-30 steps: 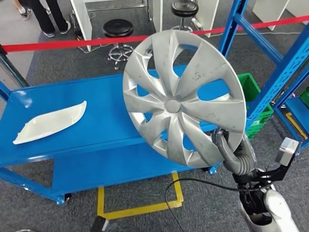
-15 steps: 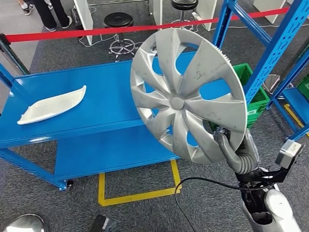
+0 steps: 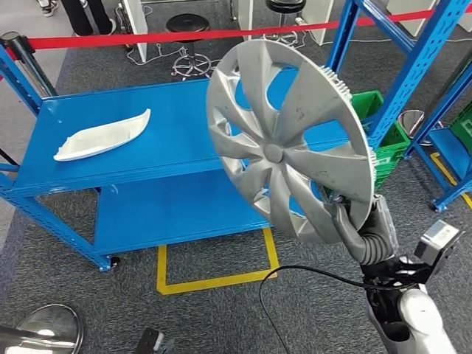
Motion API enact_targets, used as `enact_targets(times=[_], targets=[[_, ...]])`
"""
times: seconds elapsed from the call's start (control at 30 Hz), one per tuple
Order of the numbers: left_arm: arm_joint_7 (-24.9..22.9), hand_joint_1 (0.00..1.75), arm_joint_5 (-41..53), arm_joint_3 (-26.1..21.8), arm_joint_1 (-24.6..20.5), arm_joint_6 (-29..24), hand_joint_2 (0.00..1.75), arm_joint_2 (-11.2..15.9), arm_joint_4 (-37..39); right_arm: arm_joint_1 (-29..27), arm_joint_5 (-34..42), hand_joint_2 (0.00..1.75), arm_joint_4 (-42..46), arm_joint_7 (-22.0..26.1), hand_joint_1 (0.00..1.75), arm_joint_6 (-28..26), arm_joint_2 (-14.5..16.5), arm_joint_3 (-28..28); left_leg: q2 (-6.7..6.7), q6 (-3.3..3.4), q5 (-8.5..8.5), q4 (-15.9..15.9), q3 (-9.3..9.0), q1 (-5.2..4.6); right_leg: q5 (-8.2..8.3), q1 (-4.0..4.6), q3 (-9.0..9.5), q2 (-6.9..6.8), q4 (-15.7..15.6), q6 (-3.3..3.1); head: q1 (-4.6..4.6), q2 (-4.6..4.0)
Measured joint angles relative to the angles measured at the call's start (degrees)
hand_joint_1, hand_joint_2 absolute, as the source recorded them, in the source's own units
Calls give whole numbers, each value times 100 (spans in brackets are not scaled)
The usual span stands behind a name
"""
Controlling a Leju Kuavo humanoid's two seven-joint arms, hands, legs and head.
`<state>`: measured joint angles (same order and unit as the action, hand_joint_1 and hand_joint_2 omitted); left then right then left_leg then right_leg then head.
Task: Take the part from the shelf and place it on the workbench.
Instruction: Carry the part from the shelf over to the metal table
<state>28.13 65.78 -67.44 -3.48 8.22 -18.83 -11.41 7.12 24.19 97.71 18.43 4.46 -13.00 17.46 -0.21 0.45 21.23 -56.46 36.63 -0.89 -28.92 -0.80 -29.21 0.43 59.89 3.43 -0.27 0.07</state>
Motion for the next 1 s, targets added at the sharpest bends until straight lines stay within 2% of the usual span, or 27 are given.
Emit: enact_targets(times=[0.03,0.1,0.13,0.17,0.2,0.23,0.27,0.3,0.33,0.37,0.4,0.43,0.5,0.53,0.57,0.6,0.63,0.67,0.7,0.77,0.8,0.83,0.87,0.9,0.93,0.97,1.0], targets=[[0,0,-16,-10,-2,5,175,0,0,57,-108,175,3,56,175,-15,18,7,2,-34,-44,-3,15,-1,-80,17,96,7,-176,-24,2,1],[0,0,-51,-29,-7,16,175,4,0,193,-153,175,-9,90,175,3,66,31,5,-104,-109,-2,41,13,-21,25,36,10,-217,-111,10,1],[0,0,-62,-38,-9,18,175,7,0,274,-154,175,-25,87,175,15,94,50,5,-145,-35,-46,80,22,35,19,-14,9,-218,-163,13,1],[0,0,-68,-44,-11,19,175,10,0,346,-148,175,-40,82,175,30,126,72,4,-183,143,-175,141,29,106,7,-74,3,-227,-211,4,0],[1,0,-82,-54,-14,20,175,14,0,417,-120,175,-62,70,175,54,160,95,3,-221,418,-416,226,42,180,-3,-149,-3,-231,-245,-1,0],[3,0,-103,-67,-17,20,175,17,0,487,-80,175,-92,54,175,83,194,114,4,-255,729,-757,324,52,252,-3,-235,-3,-229,-264,-12,0],[5,0,-136,-87,-21,20,175,21,0,567,-30,175,-141,36,175,116,233,136,5,-281,965,-1136,414,65,324,-3,-329,-5,-226,-272,-17,0],[7,0,-174,-112,-25,20,175,25,0,670,18,175,-219,15,175,145,280,166,6,-301,1068,-1447,463,77,395,-3,-425,-7,-221,-269,-18,0],[8,0,-214,-140,-30,20,175,28,0,799,54,175,-328,-3,175,165,336,207,6,-315,1030,-1621,451,89,463,-4,-521,-7,-216,-261,-18,0],[4,0,-251,-171,-38,20,175,32,0,952,80,175,-463,-18,175,178,398,259,6,-324,889,-1624,359,100,530,-7,-614,-4,-211,-249,-19,0],[-3,0,-279,-200,-50,20,175,36,0,1112,98,175,-606,-29,175,186,461,316,6,-329,721,-1451,181,112,594,-11,-699,2,-206,-231,-21,0],[-13,0,-302,-229,-68,20,175,39,0,1258,110,175,-734,-36,175,190,518,368,7,-330,624,-1157,-75,124,653,-12,-769,5,-199,-207,-23,0],[-44,0,-335,-281,-113,20,175,41,0,1535,130,175,-957,-38,175,191,615,457,1,-292,651,-404,-605,132,764,2,-892,-8,-181,-145,-13,0],[-69,0,-349,-305,-133,20,175,41,0,1678,148,175,-1074,-37,175,189,654,501,-6,-252,715,-146,-743,125,837,7,-954,-19,-180,-110,-8,0],[-94,0,-359,-329,-140,19,175,42,0,1807,169,175,-1197,-34,175,183,686,544,-14,-202,736,1,-773,111,915,9,-1016,-28,-191,-75,-2,1],[-119,0,-358,-351,-132,18,175,40,0,1886,199,175,-1310,-26,175,173,708,583,-18,-140,722,33,-722,110,987,-2,-1074,-31,-206,-41,-2,1],[-129,0,-355,-368,-103,15,175,39,0,1884,230,175,-1381,-9,175,162,708,600,-21,-84,673,32,-666,107,966,-13,-1120,-37,-190,-12,1,1],[-133,0,-346,-384,-66,12,175,37,0,1821,260,175,-1417,11,175,154,695,599,-22,-28,619,34,-623,108,831,-20,-1166,-40,-83,7,11,1],[-133,0,-330,-395,-34,7,175,34,0,1740,288,175,-1433,32,175,149,670,587,-22,23,568,38,-585,109,602,-25,-1233,-41,150,18,21,0],[-133,0,-299,-409,-15,-3,175,32,0,1622,312,175,-1437,57,175,149,612,549,-26,84,474,28,-495,73,61,-13,-1409,-37,903,20,36,0],[-133,0,-288,-412,-20,-8,175,32,0,1592,316,175,-1437,62,175,150,586,535,-23,99,428,22,-443,49,-93,0,-1469,-36,1246,15,37,0],[-133,0,-284,-414,-25,-9,175,32,0,1567,317,175,-1437,66,175,150,566,525,-16,109,382,18,-390,24,-130,15,-1459,-36,1443,0,36,0],[-133,0,-281,-415,-27,-10,175,30,0,1543,318,175,-1437,67,175,150,550,518,-8,116,336,13,-336,0,-61,34,-1346,-37,1436,-27,35,0],[-133,0,-279,-416,-29,-11,175,27,0,1527,320,175,-1436,68,175,148,543,516,0,118,293,10,-283,-21,70,56,-1126,-36,1214,-64,35,0],[-133,0,-278,-417,-34,-11,175,23,0,1520,320,175,-1432,68,175,145,540,510,5,116,249,3,-235,-36,158,83,-832,-38,842,-111,32,0],[-133,0,-277,-417,-41,-11,175,19,0,1519,320,175,-1421,67,175,140,539,503,8,107,207,-4,-189,-52,184,107,-521,-40,415,-151,31,0],[-133,0,-277,-418,-47,-11,175,15,0,1521,320,175,-1408,67,175,133,539,495,9,90,162,-5,-156,-59,178,129,-298,-40,88,-177,26,1]])
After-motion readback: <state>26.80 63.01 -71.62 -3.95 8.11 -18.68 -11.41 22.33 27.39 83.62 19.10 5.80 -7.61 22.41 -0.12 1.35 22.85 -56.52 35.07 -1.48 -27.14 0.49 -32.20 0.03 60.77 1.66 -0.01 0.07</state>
